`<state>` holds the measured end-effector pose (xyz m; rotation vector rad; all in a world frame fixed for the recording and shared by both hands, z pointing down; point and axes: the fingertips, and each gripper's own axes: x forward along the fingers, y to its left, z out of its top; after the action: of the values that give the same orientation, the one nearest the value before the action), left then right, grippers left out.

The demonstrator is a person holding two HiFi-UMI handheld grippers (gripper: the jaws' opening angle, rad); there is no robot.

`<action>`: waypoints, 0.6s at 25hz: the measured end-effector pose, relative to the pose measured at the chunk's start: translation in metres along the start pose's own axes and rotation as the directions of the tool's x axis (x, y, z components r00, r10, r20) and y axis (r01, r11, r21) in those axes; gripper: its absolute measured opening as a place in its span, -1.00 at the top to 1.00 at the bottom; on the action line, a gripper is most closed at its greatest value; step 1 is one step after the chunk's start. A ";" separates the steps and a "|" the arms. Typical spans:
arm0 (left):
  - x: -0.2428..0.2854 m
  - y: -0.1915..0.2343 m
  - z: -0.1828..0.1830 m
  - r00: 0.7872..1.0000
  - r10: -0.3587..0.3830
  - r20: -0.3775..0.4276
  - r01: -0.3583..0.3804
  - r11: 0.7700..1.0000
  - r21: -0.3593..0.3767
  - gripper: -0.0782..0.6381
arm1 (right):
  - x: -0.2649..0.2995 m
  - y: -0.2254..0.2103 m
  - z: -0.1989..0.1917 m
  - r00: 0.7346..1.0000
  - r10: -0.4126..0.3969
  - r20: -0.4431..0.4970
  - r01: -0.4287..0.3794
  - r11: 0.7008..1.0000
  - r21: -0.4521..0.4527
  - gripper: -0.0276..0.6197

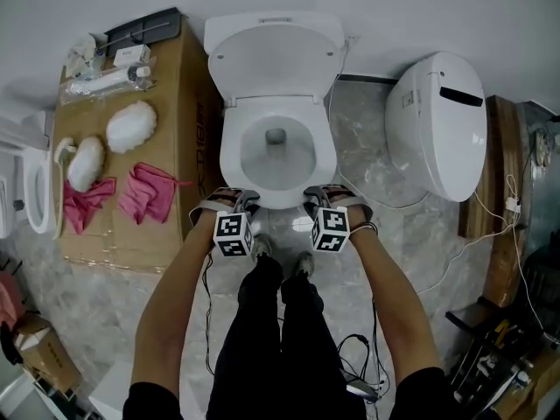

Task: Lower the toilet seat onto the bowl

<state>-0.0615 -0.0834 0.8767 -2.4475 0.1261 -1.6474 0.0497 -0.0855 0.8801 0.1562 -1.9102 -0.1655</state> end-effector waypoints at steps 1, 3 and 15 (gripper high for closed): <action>0.006 -0.005 -0.001 1.000 0.002 0.004 -0.002 1.000 -0.006 0.50 | 0.006 0.006 -0.003 1.000 -0.006 0.000 0.006 1.000 0.001 0.52; 0.018 -0.015 -0.005 1.000 0.002 0.007 -0.001 1.000 -0.017 0.49 | 0.019 0.017 -0.008 1.000 -0.013 -0.004 0.013 1.000 -0.001 0.51; 0.100 -0.062 -0.039 0.997 -0.075 -0.019 0.075 0.997 -0.024 0.48 | 0.103 0.064 -0.038 0.999 0.032 -0.008 -0.032 0.999 -0.024 0.46</action>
<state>-0.0612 -0.0440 0.9947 -2.4823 0.0573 -1.7105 0.0489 -0.0441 1.0000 0.1099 -1.9011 -0.1669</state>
